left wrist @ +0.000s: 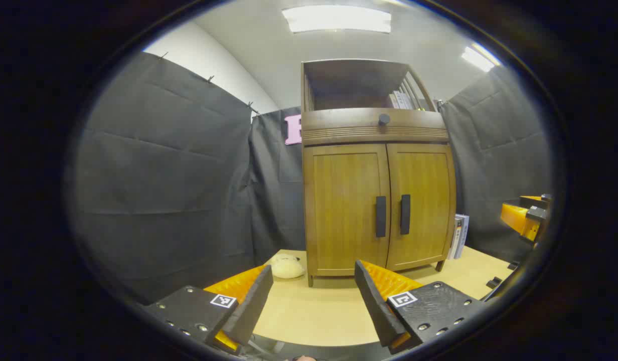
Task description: Open the right door of the double-door shoe cabinet with the right hand, and open the left door with the left hand.
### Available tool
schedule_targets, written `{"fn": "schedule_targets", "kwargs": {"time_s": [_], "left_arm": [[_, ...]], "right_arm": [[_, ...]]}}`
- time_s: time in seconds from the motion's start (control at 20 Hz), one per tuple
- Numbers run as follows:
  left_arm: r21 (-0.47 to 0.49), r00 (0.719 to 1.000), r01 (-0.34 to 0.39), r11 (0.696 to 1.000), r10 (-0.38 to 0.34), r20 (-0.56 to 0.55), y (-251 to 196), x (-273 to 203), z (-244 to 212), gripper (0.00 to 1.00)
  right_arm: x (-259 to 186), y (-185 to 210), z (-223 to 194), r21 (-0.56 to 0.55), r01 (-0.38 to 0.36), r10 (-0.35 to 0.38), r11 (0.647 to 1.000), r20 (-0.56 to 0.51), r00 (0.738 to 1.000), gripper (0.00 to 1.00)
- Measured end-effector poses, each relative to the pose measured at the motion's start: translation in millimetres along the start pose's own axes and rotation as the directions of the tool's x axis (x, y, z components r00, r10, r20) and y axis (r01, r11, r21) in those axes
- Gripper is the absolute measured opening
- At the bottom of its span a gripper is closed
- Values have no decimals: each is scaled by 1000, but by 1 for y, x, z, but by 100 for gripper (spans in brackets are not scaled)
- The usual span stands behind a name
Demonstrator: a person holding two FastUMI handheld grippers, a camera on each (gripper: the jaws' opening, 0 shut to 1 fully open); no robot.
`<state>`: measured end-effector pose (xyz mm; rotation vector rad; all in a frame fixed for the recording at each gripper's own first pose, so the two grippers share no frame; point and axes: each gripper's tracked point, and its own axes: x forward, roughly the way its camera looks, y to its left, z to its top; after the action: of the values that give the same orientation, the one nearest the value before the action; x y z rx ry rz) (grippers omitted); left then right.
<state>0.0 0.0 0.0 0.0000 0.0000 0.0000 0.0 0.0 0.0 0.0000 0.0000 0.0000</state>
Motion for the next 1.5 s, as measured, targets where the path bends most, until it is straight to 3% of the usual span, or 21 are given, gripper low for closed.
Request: {"fn": "schedule_targets", "kwargs": {"time_s": [0.1, 0.15, 0.2, 0.95, 1.0, 1.1, 1.5], "left_arm": [[4, 1000, 8, 1000, -8, -2, -1, 2, 1, 99], [6, 1000, 10, 1000, -10, -3, -1, 3, 2, 94], [8, 1000, 10, 1000, -10, -1, -2, 5, 2, 99], [18, 1000, 15, 1000, -15, 27, -2, 13, 10, 99], [21, 1000, 11, 1000, -12, 29, -2, 13, 10, 94], [24, 1000, 1, 1000, -1, 30, -1, 13, 11, 99], [15, 998, -49, 999, 48, 29, 4, 8, 13, 99]], "right_arm": [[2, 2, -1, 3, -2, 2, 1000, 2, 1000, 97], [3, 3, 0, 6, -6, 6, 1000, 2, 1000, 97], [4, 4, -1, 8, -9, 9, 1000, 4, 1000, 97], [33, 16, -3, 11, -21, 21, 1000, 6, 1000, 97], [38, 17, -1, 11, -26, 26, 1000, 8, 1000, 97], [48, 21, 3, 18, -37, 36, 999, 14, 999, 97], [106, 42, 14, 33, -83, 82, 996, 27, 996, 97]]}}
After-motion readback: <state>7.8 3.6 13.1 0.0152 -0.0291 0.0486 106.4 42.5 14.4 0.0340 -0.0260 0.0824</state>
